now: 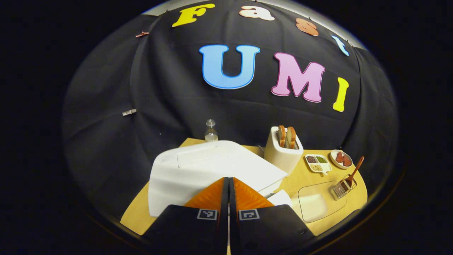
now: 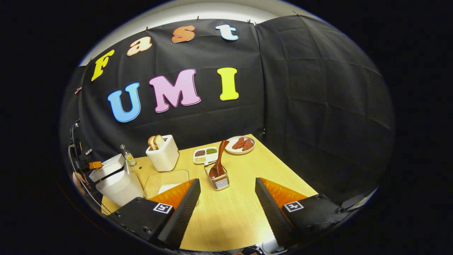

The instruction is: Close the left gripper, press the button to open the rice cooker; take a wooden spoon from the chopstick holder with the right hand, scoop a spoonful of rice and pour it into the rice cooker, then put the wooden spoon back into the chopstick holder.

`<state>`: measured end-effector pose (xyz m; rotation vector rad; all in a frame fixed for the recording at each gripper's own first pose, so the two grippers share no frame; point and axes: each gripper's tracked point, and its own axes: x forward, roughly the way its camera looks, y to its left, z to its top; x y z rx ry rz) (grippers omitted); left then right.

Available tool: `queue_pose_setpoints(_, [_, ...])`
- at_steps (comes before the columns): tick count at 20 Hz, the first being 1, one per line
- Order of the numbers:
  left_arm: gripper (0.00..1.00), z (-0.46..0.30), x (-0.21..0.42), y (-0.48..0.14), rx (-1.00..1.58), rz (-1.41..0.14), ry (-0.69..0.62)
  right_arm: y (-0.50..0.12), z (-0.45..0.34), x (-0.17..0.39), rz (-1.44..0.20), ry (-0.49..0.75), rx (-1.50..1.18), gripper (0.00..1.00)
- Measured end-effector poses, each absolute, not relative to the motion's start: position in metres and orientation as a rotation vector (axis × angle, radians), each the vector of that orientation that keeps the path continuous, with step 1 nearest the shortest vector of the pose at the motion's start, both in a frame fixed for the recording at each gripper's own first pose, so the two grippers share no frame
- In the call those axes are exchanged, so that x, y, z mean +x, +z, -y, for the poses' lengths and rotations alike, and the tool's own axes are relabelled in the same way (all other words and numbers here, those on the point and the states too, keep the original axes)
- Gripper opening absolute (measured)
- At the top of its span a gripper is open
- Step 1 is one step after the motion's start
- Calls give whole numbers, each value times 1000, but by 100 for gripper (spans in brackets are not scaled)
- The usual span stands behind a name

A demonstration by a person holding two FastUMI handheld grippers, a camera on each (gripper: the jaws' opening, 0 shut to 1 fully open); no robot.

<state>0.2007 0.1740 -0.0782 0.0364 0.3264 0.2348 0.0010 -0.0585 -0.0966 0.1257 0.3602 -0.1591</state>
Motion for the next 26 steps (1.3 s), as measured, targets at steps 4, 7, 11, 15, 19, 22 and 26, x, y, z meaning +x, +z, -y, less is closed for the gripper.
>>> queue_pose_setpoints(4, [8, -165, 188, -39, 97, -250, 267, -93, 66, 37, -351, -125, 123, 97])
queue_pose_setpoints(7, [8, -145, 162, -29, 97, -236, 265, -92, 67, 67, -345, -82, 119, 97])
queue_pose_setpoints(11, [9, -117, 126, -24, 30, -211, 285, -106, 62, 99, -380, -9, 127, 97])
queue_pose_setpoints(15, [13, -94, 93, -25, 28, -206, 321, -122, 57, 130, -425, 62, 120, 97])
queue_pose_setpoints(19, [54, -67, 75, -52, 0, -232, 359, -138, 56, 164, -459, 105, 126, 97])
queue_pose_setpoints(22, [97, -38, 64, -82, -75, -259, 375, -156, 53, 191, -497, 124, 150, 97])
queue_pose_setpoints(26, [96, -20, 55, -106, -88, -296, 420, -180, 53, 221, -542, 143, 165, 97])
